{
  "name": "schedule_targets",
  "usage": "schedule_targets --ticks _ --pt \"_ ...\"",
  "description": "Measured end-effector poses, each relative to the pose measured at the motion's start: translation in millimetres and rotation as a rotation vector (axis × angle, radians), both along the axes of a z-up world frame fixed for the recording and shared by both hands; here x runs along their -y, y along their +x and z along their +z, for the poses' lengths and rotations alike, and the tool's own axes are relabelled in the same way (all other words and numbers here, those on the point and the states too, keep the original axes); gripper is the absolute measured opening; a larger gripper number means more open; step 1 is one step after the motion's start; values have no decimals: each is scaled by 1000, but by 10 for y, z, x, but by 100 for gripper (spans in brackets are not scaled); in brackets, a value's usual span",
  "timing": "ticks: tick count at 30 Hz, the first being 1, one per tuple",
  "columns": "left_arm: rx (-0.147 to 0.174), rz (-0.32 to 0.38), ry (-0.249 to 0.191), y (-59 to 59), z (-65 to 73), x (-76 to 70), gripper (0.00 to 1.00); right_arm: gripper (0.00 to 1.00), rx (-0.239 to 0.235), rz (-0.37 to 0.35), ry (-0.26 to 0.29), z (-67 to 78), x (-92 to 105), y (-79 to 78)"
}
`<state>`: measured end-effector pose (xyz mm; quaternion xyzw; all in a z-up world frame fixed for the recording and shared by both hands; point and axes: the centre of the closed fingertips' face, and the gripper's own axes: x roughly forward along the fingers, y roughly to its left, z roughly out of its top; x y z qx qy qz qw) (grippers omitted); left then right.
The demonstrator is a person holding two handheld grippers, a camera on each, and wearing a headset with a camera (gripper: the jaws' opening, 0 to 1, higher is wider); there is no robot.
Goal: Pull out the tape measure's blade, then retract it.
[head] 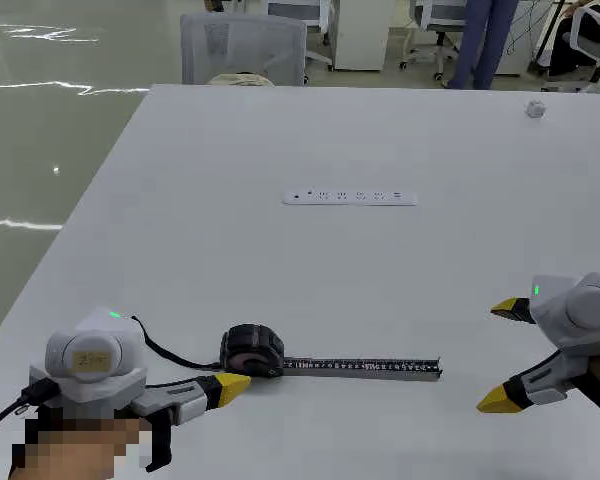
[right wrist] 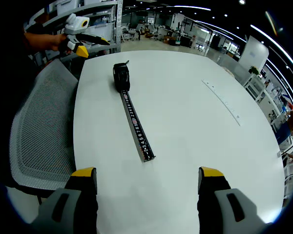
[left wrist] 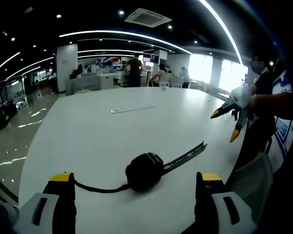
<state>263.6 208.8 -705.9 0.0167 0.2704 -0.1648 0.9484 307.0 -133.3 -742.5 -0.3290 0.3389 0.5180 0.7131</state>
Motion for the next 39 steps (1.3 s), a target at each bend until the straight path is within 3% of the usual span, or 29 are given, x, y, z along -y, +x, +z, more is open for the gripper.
schedule_targets --ticks 11,23,25,28,39 --pt "32 54 7 89 -38 57 100 83 -45 68 -36 -60 -83 40" --pt "45 96 15 129 -77 183 100 75 -88 134 -64 -163 -209 110" --pt "58 103 -1 142 -49 210 100 73 -93 146 -70 -178 -234 122" --pt "78 112 13 175 -15 243 100 72 -102 163 -84 -206 -274 151" --pt "59 123 18 235 -71 291 100 62 -122 226 -125 -387 -333 229"
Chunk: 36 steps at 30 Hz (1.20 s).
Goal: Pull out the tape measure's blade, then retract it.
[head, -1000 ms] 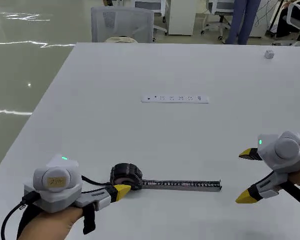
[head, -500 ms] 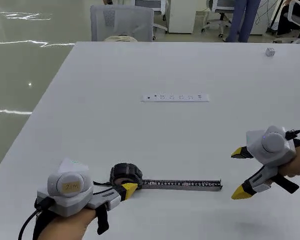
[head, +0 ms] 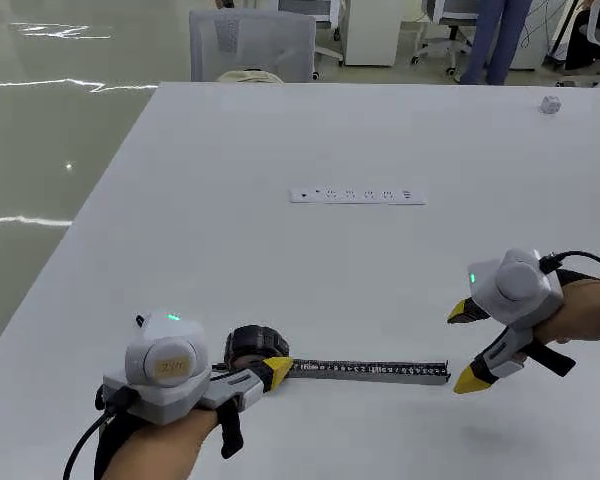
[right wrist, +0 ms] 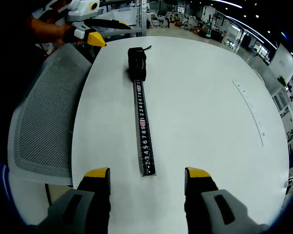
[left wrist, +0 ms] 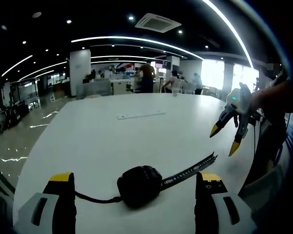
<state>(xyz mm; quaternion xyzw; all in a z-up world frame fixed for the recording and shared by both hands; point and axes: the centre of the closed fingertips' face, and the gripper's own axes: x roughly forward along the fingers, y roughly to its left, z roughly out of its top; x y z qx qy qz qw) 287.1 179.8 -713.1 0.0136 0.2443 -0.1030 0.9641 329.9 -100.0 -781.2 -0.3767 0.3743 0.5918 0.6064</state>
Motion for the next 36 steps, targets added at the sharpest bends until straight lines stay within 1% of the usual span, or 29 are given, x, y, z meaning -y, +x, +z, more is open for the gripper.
schedule_targets --ticks 3,7,9,11,14,18,20,27,30,32,34,35,36 --pt "-11 -2 -5 -2 -34 6 100 58 -6 12 -15 -54 -4 -5" --pt "-24 1 -15 3 -86 9 100 53 -14 28 -42 -178 -4 2" --pt "-33 1 -18 19 -143 6 100 50 -25 36 -56 -249 3 -13" --pt "-47 -1 -10 19 -204 7 100 47 -33 48 -70 -318 12 -34" --pt "-55 7 -11 28 -248 -3 100 43 -41 53 -84 -392 28 -49" --pt "-51 23 -24 58 -266 -22 100 39 -36 44 -85 -437 17 -41" --pt "-57 29 -36 64 -285 -22 100 37 -35 45 -85 -450 8 -47" --pt "-59 32 -32 62 -318 -28 100 33 -30 53 -101 -498 41 -32" --pt "-56 37 -36 63 -332 -12 100 29 -22 57 -106 -513 50 -22" --pt "-58 36 -34 69 -358 18 100 26 -24 56 -108 -522 50 -27" --pt "-53 33 -33 76 -379 41 100 23 -27 55 -108 -531 43 -32" --pt "-56 34 -35 82 -393 44 100 21 -32 53 -106 -537 38 -38" --pt "-59 37 -40 87 -413 48 100 19 -26 53 -99 -534 26 -24"
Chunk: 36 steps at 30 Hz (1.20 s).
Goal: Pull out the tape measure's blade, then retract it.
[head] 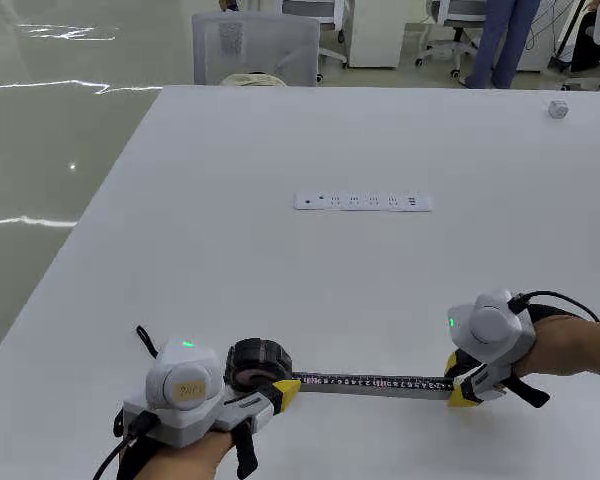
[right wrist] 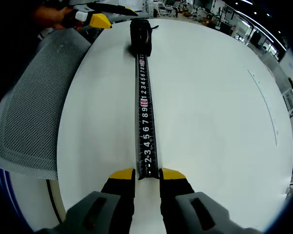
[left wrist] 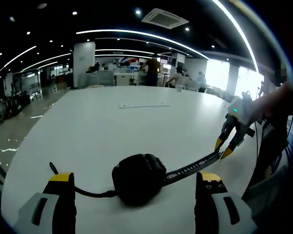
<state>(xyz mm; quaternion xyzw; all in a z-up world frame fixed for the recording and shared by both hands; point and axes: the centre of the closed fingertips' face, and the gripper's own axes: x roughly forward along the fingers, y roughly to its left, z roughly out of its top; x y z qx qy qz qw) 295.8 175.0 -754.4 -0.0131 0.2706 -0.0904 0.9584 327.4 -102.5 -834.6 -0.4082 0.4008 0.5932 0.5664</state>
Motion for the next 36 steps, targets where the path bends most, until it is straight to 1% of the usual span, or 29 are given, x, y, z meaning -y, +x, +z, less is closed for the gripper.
schedule_targets --ticks 2,7,9,10,11,12,13,15,17,19,21,23,24,27,29,32,36 --pt "2 5 2 6 -17 -2 100 16 3 -11 -4 6 4 20" --pt "-7 31 -5 38 -84 -16 100 16 5 16 -28 1 -4 11" --pt "-9 48 -17 58 -111 -21 100 16 -3 2 -38 -3 -3 23" --pt "-9 56 -21 66 -124 -26 100 16 -12 -16 -39 -4 -1 32" --pt "-12 67 -35 72 -133 -29 100 16 -24 -43 -34 -5 2 32" --pt "-15 78 -51 78 -142 -29 100 15 -26 -47 -32 -4 3 43" --pt "-14 90 -54 87 -151 -45 100 15 -25 -44 -30 -5 4 42" --pt "-20 91 -46 92 -171 -42 99 15 -32 -60 -32 -6 2 39" --pt "-22 93 -48 100 -185 -32 97 15 -30 -62 -37 -9 -1 39" --pt "-21 95 -46 119 -200 -17 94 15 -25 -66 -45 -12 -1 40" --pt "-19 96 -46 157 -222 10 94 15 -27 -73 -48 -17 4 48" --pt "-40 96 -37 179 -280 35 94 15 -34 -81 -47 -22 5 55" --pt "-43 100 -41 193 -297 39 94 15 -36 -84 -49 -23 4 56" --pt "-49 104 -33 233 -329 40 91 15 -35 -83 -64 -32 1 54" --pt "-57 115 -49 253 -337 32 88 15 -34 -80 -75 -37 1 53" --pt "-70 119 -45 272 -362 34 87 15 -36 -78 -86 -37 1 45" --pt "-85 117 -52 300 -377 50 83 15 -39 -88 -99 -36 4 43"
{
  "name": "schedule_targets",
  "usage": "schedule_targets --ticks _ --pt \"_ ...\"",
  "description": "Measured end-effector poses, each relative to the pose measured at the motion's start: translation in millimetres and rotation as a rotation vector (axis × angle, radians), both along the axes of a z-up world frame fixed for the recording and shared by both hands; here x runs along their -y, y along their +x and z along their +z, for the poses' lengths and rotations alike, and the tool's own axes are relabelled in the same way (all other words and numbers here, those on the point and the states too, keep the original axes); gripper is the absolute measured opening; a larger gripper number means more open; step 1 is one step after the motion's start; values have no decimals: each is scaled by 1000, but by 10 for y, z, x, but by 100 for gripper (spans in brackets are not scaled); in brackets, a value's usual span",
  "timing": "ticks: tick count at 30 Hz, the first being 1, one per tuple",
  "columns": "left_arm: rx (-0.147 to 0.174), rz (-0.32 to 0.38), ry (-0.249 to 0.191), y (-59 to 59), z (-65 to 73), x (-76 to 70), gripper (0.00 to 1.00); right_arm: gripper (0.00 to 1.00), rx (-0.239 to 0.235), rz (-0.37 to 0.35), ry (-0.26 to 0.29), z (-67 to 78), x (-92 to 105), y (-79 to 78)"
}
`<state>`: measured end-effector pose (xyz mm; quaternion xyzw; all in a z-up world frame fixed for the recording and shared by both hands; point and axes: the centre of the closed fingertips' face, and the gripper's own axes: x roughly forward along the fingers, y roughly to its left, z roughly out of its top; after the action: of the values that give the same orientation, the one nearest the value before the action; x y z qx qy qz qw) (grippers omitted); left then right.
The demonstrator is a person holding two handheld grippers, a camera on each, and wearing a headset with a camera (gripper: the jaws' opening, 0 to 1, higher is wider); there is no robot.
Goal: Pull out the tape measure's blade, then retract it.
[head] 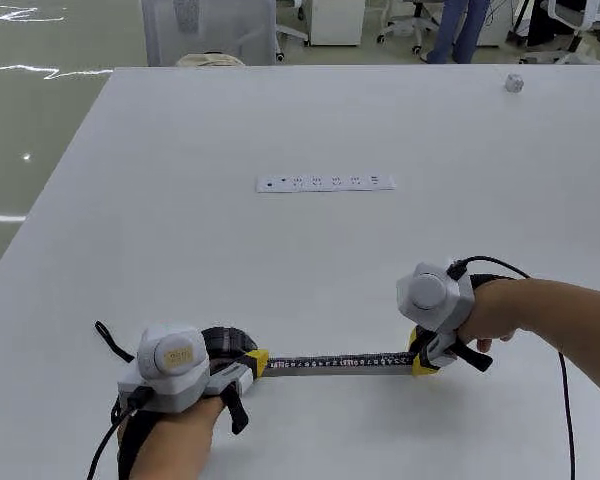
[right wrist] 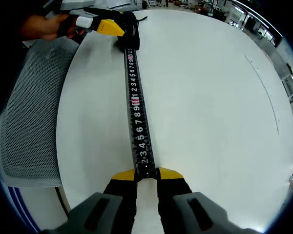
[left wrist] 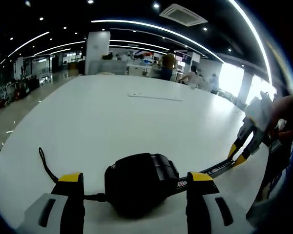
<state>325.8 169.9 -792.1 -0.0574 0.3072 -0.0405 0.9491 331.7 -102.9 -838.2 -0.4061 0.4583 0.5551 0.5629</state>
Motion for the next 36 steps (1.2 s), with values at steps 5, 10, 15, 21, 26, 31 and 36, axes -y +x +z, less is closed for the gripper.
schedule_targets --ticks 5,10,15,21,26,31,36 --pt "-35 9 -19 9 -48 32 73 15 1 15 -26 1 -2 -3" --pt "-64 1 -24 9 -92 79 66 15 1 9 -33 -1 7 8" --pt "-71 -17 -13 -7 -96 102 61 15 2 0 -25 2 8 4" --pt "-92 -27 -21 -5 -102 95 60 15 -2 -6 -21 -1 14 10" --pt "-72 -26 7 -11 -96 99 59 15 3 -8 -23 -2 17 6" --pt "-74 -32 14 -7 -95 92 58 14 11 -6 -20 -1 0 -4" --pt "-76 -38 10 -4 -96 92 58 14 9 -8 -22 -2 -5 -4"
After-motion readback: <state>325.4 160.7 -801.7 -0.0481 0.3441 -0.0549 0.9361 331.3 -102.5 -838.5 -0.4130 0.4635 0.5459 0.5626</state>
